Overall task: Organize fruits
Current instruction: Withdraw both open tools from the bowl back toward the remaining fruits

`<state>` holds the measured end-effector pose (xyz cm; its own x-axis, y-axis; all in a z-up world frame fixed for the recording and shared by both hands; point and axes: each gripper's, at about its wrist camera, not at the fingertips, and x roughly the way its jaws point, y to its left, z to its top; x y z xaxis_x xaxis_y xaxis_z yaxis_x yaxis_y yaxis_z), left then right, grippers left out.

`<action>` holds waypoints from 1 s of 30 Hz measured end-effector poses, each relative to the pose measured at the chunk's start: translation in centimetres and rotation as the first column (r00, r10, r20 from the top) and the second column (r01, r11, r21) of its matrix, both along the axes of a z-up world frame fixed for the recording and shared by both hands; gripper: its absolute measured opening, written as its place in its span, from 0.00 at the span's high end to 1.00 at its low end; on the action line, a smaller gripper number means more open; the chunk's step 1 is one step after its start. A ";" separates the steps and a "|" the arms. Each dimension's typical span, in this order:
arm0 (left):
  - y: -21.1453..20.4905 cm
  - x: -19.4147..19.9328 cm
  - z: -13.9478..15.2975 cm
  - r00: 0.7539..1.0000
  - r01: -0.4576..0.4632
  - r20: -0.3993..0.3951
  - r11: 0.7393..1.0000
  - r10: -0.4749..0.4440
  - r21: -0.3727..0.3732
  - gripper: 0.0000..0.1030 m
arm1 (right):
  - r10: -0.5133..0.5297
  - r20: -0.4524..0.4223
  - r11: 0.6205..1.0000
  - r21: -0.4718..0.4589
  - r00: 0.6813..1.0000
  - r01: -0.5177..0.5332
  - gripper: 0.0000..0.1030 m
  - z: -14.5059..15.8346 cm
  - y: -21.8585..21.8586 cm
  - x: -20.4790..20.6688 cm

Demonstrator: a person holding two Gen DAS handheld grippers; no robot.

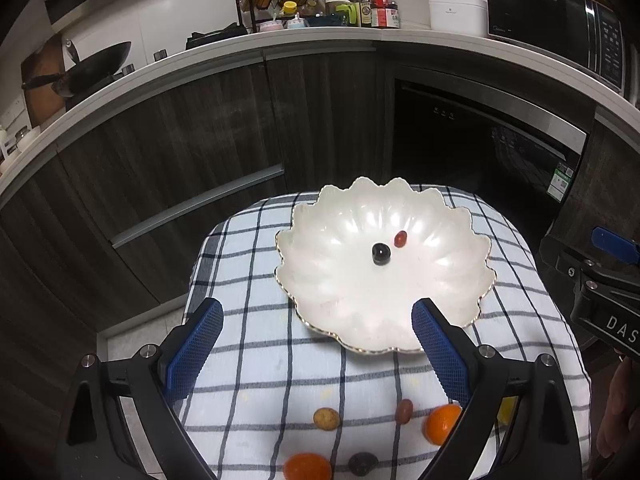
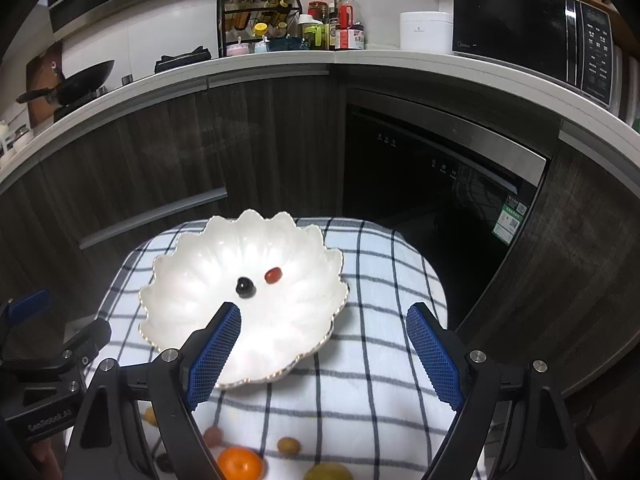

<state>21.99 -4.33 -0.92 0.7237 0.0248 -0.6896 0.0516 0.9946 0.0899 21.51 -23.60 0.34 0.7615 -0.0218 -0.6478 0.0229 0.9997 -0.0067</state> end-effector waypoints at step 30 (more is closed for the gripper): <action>0.6 -6.1 -2.8 0.999 -0.016 0.029 1.000 0.016 0.014 0.06 | -0.009 -0.033 1.000 0.010 0.999 0.009 0.17 -3.3 0.3 -5.7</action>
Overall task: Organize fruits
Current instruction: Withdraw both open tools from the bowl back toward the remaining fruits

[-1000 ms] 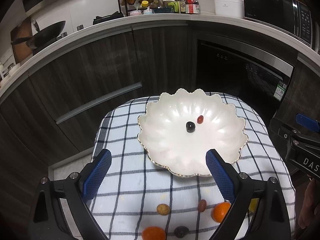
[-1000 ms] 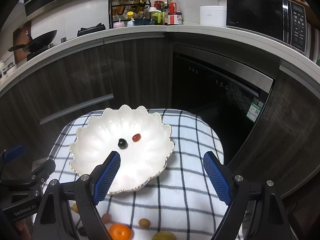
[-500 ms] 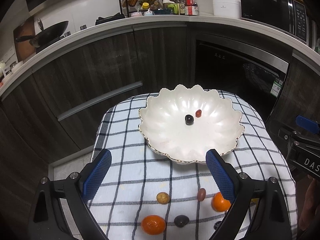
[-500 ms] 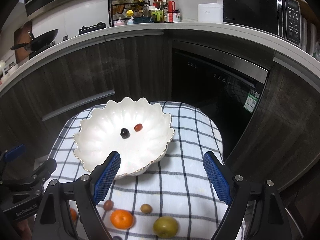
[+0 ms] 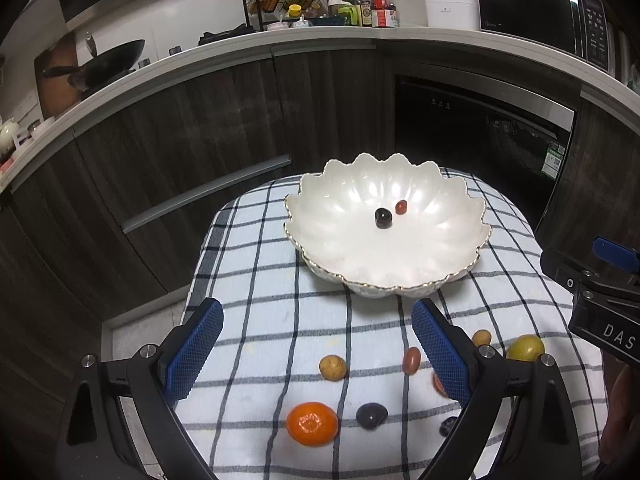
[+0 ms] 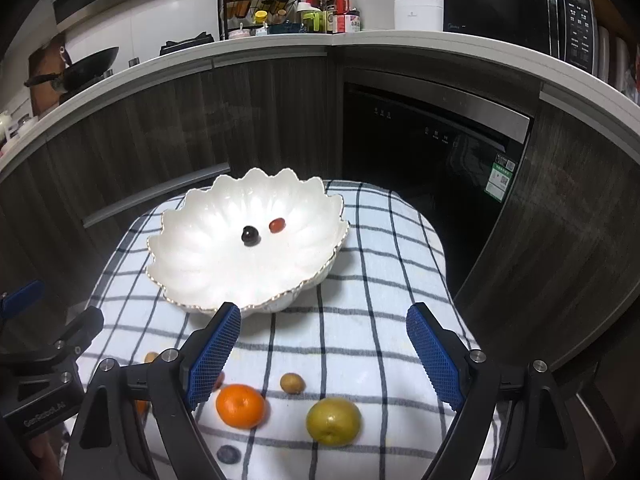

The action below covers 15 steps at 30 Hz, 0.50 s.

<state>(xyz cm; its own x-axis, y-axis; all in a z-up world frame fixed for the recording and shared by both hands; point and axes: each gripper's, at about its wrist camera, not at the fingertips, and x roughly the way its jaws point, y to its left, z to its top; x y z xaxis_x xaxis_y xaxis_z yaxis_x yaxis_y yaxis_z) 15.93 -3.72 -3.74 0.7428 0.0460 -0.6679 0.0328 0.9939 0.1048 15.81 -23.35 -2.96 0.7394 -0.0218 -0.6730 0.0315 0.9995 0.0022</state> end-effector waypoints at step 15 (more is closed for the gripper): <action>0.0 -1.8 -1.6 1.000 0.000 0.010 1.000 0.000 -0.010 0.06 | 0.010 0.002 1.000 0.003 1.000 -0.010 0.17 -1.5 0.3 -1.7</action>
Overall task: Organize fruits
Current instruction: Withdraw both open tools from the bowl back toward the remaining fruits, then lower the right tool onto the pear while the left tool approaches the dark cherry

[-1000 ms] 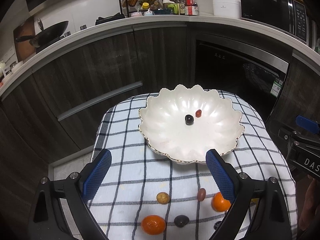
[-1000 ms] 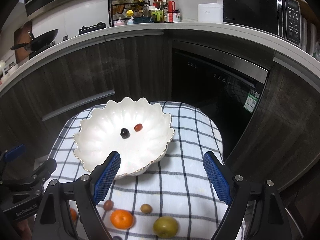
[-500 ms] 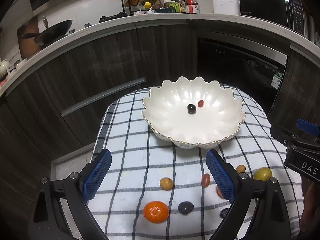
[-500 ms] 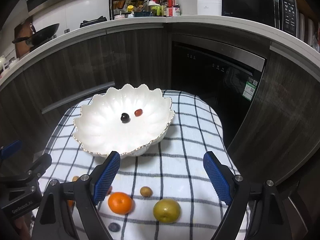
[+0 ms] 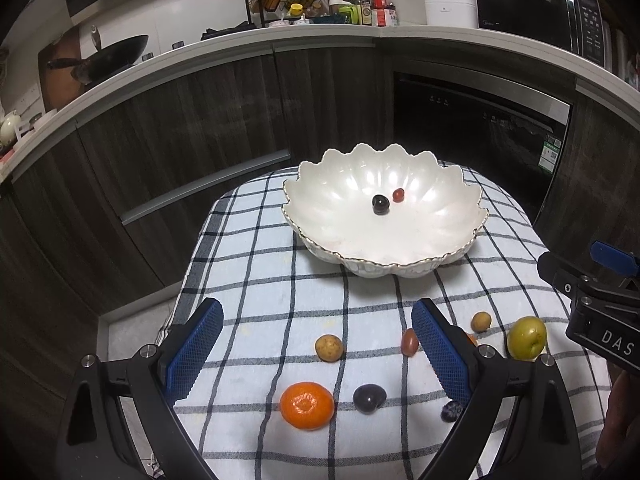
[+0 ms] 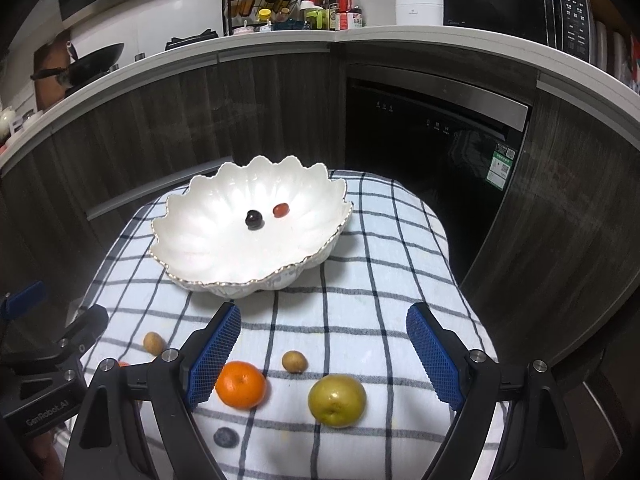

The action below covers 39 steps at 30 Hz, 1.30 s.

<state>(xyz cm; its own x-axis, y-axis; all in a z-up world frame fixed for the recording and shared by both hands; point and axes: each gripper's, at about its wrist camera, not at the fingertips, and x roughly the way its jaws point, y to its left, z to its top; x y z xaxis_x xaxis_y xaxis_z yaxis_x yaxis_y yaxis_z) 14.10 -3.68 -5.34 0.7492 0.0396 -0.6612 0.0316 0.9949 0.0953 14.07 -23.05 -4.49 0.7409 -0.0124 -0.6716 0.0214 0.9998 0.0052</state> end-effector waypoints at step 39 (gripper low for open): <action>-1.8 -2.5 -5.4 0.996 0.090 0.028 0.996 -0.090 0.000 0.11 | 0.035 -0.054 0.999 -0.014 0.998 -0.036 0.17 -5.5 -0.1 -2.1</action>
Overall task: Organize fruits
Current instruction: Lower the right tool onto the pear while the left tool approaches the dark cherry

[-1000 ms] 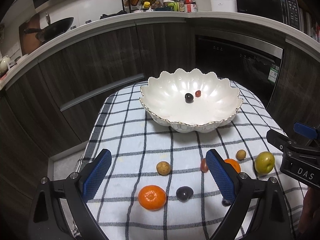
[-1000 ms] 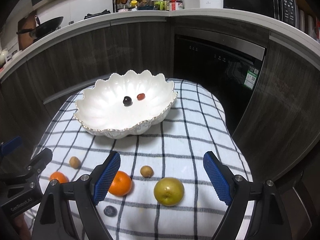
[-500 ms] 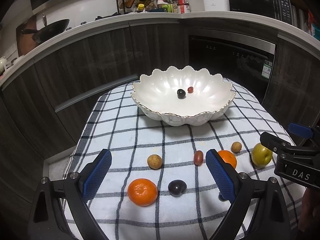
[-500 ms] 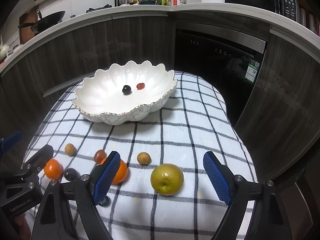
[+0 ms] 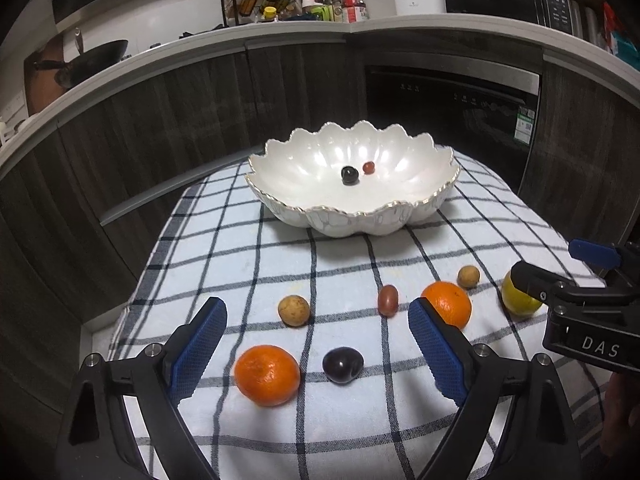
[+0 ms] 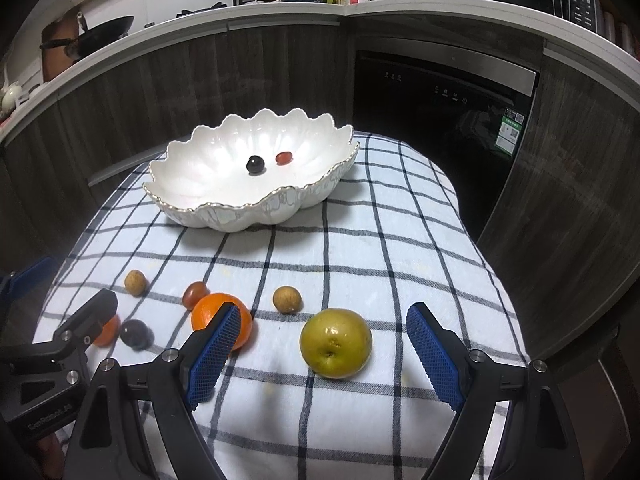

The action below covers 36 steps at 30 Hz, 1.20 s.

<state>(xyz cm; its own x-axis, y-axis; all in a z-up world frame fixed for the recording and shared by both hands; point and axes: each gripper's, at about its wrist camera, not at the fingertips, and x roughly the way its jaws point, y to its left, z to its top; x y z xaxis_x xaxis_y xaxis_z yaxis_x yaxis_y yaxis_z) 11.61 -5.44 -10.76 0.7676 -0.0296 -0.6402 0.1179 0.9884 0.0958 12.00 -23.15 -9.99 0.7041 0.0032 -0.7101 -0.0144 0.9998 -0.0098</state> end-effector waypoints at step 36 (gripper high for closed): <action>-1.8 1.3 -5.3 0.988 0.096 -0.127 0.995 -0.091 0.033 0.50 | 0.012 -0.036 1.000 -0.025 0.999 -0.013 0.26 -3.6 0.0 0.9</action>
<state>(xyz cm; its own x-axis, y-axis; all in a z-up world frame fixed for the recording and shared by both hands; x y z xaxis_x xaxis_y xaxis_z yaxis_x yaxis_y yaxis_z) 12.88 -7.22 -16.10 0.6765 -0.0708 -0.7330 0.2229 0.9684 0.1121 12.91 -23.13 -13.61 0.6778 -0.0066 -0.7352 -0.0274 0.9990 -0.0341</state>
